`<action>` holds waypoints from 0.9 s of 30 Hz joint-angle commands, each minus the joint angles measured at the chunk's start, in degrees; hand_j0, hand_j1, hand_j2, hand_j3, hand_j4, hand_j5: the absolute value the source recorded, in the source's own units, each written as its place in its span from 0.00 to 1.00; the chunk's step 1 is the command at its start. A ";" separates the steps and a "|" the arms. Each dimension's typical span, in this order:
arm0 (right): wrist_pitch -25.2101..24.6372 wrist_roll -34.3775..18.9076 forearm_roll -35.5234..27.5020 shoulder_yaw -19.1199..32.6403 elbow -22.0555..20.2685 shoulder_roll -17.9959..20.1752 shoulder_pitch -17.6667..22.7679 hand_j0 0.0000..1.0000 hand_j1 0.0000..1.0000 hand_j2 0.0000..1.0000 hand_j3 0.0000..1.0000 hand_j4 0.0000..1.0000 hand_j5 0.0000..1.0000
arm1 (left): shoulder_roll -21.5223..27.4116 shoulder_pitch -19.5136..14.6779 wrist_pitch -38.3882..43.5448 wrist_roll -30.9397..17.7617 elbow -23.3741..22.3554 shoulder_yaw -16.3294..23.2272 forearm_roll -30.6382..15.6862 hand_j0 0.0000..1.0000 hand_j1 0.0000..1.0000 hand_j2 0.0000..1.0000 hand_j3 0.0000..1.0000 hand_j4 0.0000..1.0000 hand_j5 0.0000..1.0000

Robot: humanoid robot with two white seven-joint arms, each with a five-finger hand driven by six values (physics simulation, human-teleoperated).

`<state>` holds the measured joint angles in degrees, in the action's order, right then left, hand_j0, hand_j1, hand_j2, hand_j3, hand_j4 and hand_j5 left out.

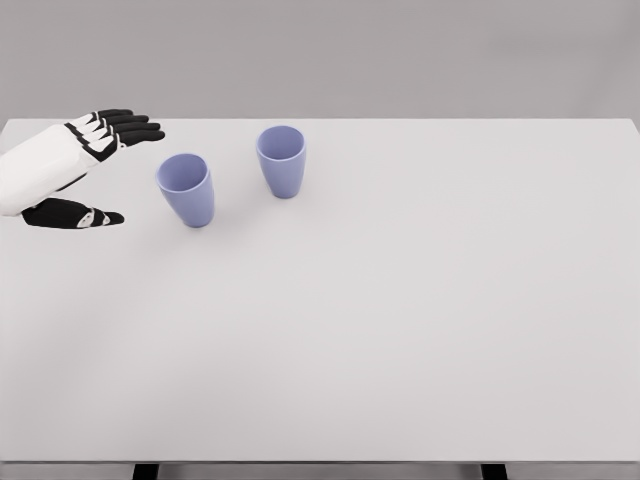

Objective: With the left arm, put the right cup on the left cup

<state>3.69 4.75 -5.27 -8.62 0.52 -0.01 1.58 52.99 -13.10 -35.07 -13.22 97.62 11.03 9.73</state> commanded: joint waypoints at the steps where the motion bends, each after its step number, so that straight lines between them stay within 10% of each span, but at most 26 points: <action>1: 0.00 0.00 -0.01 0.00 0.01 0.01 0.00 1.00 1.00 1.00 1.00 1.00 1.00 | 0.18 0.00 0.07 0.03 0.11 0.04 -0.41 1.00 1.00 1.00 1.00 1.00 1.00; 18: 0.00 0.00 -0.01 0.00 0.01 0.01 0.00 1.00 1.00 1.00 1.00 1.00 1.00 | 1.85 -0.62 0.07 -0.23 0.73 0.31 -4.19 1.00 1.00 1.00 1.00 1.00 1.00; 23: 0.00 0.00 -0.01 0.00 0.01 0.01 0.00 1.00 1.00 1.00 1.00 1.00 1.00 | 5.72 -5.27 0.07 -20.26 5.56 0.75 -16.14 1.00 1.00 1.00 1.00 1.00 1.00; 27: 0.00 0.00 -0.01 0.00 0.01 0.01 0.00 1.00 1.00 1.00 1.00 1.00 1.00 | 5.63 -8.00 0.07 -21.78 5.56 2.06 -18.61 1.00 1.00 1.00 1.00 1.00 1.00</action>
<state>3.69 4.75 -5.27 -8.62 0.52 -0.01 1.58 58.38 -21.09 -35.13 -32.82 102.84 12.64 -6.70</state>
